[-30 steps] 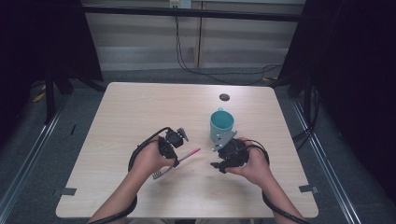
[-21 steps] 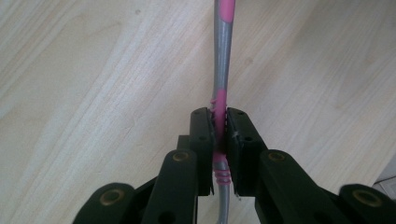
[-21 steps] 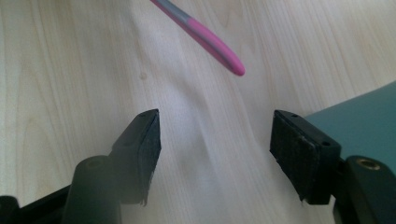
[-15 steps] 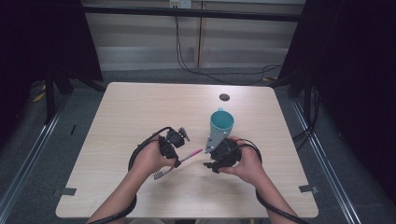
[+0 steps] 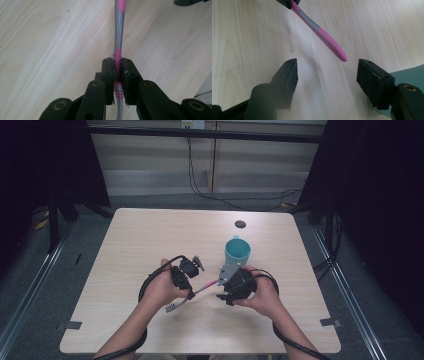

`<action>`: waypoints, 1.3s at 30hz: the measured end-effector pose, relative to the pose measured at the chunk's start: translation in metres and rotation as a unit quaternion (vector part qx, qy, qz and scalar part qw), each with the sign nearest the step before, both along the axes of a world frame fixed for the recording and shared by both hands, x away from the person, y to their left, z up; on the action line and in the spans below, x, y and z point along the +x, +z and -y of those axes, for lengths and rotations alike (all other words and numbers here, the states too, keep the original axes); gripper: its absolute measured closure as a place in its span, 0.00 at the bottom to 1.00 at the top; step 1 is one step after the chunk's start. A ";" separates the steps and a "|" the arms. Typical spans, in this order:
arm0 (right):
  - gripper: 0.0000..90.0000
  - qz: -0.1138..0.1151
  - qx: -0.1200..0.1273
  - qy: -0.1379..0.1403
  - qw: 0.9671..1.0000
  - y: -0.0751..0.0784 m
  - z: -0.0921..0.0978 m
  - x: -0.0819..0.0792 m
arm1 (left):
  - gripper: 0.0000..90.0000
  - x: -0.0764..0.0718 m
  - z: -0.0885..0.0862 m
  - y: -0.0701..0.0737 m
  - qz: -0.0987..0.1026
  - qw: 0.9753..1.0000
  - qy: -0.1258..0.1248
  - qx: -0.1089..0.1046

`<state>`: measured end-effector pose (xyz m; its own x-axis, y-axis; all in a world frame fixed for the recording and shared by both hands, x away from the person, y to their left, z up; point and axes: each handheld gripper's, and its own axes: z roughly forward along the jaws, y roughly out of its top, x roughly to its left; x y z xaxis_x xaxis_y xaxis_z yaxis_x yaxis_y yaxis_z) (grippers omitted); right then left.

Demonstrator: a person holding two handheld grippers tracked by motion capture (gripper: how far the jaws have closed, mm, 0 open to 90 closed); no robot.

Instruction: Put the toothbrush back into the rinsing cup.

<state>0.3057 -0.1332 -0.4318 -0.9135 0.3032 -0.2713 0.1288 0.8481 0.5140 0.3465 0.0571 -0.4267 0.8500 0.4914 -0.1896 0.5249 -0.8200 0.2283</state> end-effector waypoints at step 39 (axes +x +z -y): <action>0.58 0.019 -0.036 0.043 0.998 -0.010 -0.007 0.004 | 0.91 0.000 0.010 0.000 -0.022 0.999 -0.025 -0.021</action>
